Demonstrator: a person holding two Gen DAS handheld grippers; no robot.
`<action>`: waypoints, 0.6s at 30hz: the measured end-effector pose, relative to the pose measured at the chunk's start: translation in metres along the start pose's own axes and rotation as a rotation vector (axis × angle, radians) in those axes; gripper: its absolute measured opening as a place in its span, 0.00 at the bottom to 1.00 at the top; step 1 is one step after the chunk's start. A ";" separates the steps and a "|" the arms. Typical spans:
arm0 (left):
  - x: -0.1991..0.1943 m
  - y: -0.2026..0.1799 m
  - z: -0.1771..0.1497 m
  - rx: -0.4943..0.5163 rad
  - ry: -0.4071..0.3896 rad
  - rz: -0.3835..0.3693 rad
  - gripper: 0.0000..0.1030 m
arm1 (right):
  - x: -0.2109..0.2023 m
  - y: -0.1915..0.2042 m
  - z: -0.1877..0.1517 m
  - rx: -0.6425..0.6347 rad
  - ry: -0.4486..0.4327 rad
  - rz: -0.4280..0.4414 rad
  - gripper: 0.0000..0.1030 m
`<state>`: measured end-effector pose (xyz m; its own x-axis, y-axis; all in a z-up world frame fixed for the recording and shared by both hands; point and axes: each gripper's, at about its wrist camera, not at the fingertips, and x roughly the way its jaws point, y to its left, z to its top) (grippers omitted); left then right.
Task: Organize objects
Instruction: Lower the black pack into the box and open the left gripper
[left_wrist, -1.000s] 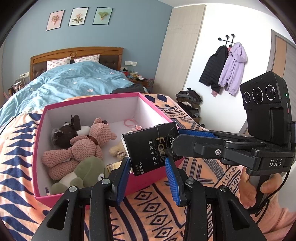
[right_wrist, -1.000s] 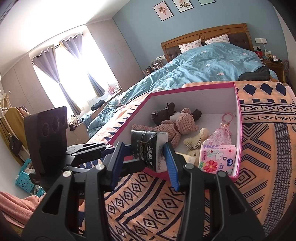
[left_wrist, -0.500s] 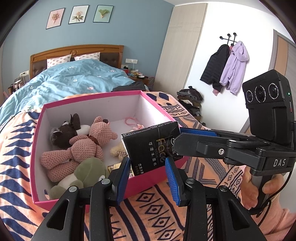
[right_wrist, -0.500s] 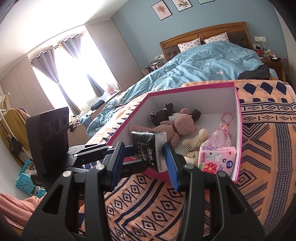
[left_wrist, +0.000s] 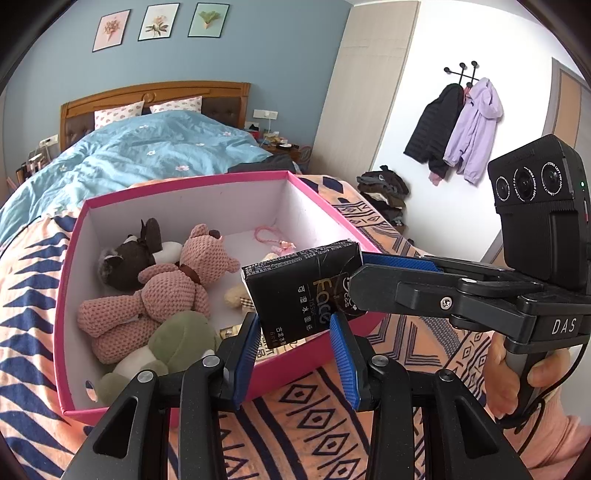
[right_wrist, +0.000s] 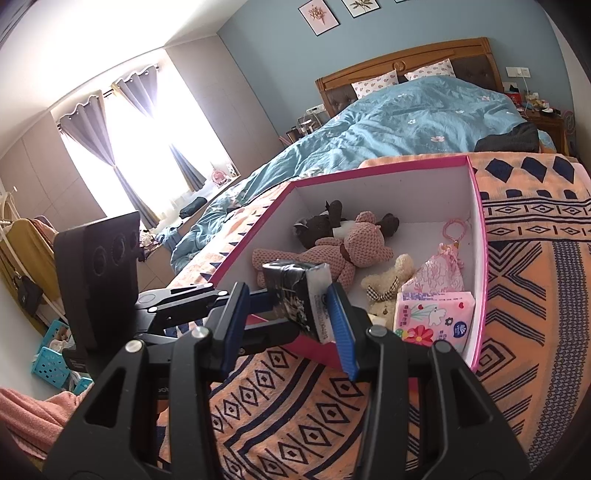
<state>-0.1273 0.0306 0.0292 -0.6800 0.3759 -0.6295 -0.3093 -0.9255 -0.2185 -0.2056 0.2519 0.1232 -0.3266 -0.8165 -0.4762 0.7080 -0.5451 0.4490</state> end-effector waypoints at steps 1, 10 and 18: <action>0.001 0.001 0.000 -0.001 0.003 0.000 0.37 | 0.001 -0.001 0.000 0.003 0.002 -0.001 0.45; 0.005 0.004 0.002 -0.008 0.019 0.006 0.37 | 0.008 -0.005 0.000 0.016 0.016 -0.003 0.45; 0.009 0.004 0.003 -0.005 0.028 0.013 0.37 | 0.012 -0.009 0.002 0.027 0.023 -0.010 0.45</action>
<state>-0.1362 0.0307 0.0250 -0.6649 0.3620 -0.6533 -0.2968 -0.9307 -0.2137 -0.2174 0.2465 0.1146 -0.3188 -0.8068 -0.4974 0.6877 -0.5581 0.4643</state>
